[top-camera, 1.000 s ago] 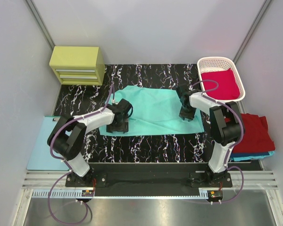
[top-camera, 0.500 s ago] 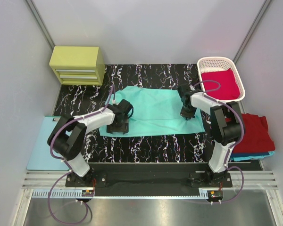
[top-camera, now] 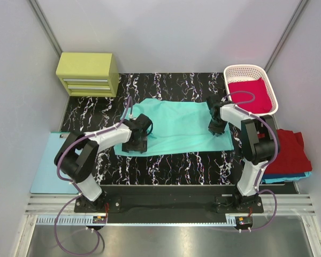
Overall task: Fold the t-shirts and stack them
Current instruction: Fold the flattened tshirt in 1/3 of the way, then grap the side of the flattened tshirt furthest away from the robot with both arms
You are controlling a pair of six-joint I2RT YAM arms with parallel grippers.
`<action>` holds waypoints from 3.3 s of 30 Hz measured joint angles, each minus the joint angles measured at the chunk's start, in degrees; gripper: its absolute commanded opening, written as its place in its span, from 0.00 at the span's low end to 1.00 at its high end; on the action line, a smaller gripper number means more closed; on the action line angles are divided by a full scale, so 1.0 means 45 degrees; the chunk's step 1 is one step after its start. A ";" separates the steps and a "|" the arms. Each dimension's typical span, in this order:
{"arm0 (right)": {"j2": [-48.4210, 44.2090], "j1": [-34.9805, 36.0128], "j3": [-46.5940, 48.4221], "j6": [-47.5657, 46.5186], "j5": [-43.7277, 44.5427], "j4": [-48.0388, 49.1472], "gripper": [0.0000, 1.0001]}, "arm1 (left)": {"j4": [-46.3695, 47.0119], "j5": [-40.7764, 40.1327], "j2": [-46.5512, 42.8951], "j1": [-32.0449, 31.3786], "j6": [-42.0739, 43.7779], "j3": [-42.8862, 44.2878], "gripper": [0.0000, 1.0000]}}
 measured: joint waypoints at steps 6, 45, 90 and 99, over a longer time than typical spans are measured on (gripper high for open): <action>-0.1481 0.0180 -0.1122 -0.0709 -0.0359 0.0976 1.00 | -0.0384 -0.0233 -0.0709 -0.0321 0.0015 -0.0058 0.80; 0.6494 -0.1744 1.3410 -0.1583 -0.1224 -0.2443 0.33 | -0.0821 0.0510 0.6630 0.3701 0.2895 1.2871 0.86; 0.9141 -0.1962 1.4955 -0.1336 -0.2603 -0.2725 0.09 | -0.0967 0.2477 0.9092 0.4784 0.2560 1.4382 0.82; 0.9141 -0.1957 1.4921 -0.1273 -0.2365 -0.2773 0.00 | -0.0967 0.2477 0.9199 0.4789 0.2492 1.4382 0.73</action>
